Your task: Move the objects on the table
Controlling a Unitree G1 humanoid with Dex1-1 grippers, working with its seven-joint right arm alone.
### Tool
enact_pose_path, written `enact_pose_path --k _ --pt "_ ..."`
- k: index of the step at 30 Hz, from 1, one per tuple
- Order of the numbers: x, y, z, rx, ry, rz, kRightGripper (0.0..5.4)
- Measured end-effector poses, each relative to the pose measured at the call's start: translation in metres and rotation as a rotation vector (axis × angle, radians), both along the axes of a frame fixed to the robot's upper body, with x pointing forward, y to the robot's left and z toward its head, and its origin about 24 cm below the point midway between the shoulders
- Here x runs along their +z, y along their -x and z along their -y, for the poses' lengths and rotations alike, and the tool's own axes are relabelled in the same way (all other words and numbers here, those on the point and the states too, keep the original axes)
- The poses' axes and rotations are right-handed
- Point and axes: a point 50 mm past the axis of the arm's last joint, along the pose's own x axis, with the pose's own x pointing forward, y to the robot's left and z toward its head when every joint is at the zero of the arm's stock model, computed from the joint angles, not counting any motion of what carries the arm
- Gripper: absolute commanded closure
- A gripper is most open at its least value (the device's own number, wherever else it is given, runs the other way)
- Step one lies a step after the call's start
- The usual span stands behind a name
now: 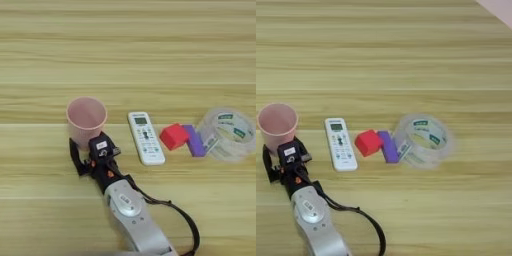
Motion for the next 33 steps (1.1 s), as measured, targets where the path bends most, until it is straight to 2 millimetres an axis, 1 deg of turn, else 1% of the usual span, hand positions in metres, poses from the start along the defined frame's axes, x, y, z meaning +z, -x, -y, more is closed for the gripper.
enact_pose_path --k 9,21,25,33 --pt "0.001 0.001 0.002 -0.014 -0.001 0.005 1.74" --pt "0.001 0.009 0.015 -0.062 0.008 0.000 1.74" --pt "0.001 0.010 0.017 -0.071 0.017 0.003 1.74" --pt "0.000 0.009 0.028 -0.114 0.030 0.001 1.74"
